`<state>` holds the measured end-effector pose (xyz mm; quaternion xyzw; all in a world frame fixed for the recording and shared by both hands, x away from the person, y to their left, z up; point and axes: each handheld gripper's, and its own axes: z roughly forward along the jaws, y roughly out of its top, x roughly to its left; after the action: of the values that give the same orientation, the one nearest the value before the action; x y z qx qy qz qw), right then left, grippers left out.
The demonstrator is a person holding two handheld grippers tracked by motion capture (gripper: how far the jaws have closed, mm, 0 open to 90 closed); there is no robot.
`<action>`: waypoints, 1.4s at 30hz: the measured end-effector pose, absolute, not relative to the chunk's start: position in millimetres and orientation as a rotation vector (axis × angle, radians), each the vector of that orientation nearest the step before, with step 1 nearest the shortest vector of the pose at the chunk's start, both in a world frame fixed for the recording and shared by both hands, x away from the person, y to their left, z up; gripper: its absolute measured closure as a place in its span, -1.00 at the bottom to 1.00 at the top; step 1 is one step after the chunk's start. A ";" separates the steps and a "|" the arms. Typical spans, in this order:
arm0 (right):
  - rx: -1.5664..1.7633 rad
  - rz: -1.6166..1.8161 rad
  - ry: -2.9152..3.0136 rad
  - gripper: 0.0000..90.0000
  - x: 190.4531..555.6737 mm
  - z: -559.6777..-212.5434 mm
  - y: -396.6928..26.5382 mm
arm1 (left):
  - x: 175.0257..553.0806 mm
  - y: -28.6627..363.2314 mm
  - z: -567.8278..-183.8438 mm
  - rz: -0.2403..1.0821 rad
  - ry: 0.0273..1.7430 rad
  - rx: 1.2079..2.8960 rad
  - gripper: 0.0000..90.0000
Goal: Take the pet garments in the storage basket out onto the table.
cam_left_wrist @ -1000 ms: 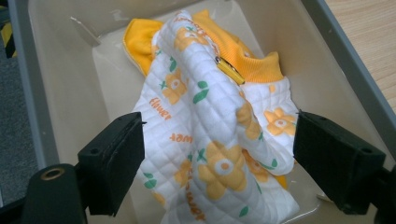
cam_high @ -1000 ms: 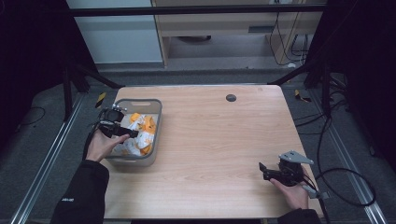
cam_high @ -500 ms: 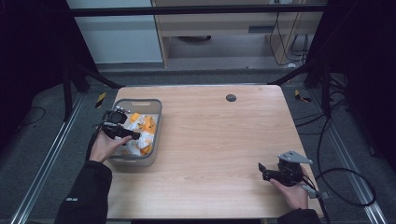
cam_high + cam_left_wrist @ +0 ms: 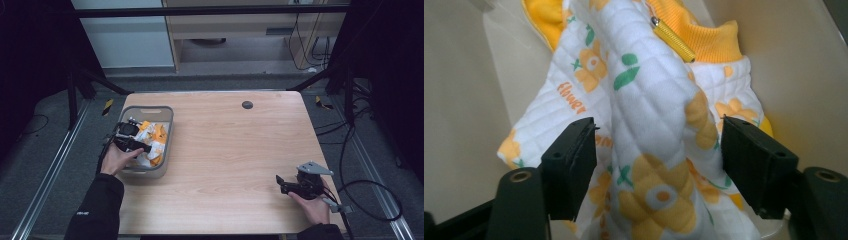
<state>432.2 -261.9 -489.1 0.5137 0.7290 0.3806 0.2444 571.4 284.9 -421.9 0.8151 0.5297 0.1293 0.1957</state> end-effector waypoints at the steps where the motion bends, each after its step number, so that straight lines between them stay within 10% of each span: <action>1: 1.397 1.035 1.993 -0.77 432.6 -489.7 -262.0 | 571.5 285.1 -423.0 0.353 1.487 2.286 -0.24; 16: 1.392 1.027 2.005 -0.77 433.2 -490.1 -262.0 | 570.5 287.8 -424.3 0.267 1.515 2.322 0.47; 42: 1.381 1.019 2.007 -0.77 433.4 -490.2 -262.0 | 557.1 297.0 -381.8 0.310 1.457 2.293 0.61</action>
<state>433.4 -262.0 -490.2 0.5067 0.7364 0.3737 0.2476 557.1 297.0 -381.8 0.8213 0.5217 0.1111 0.2022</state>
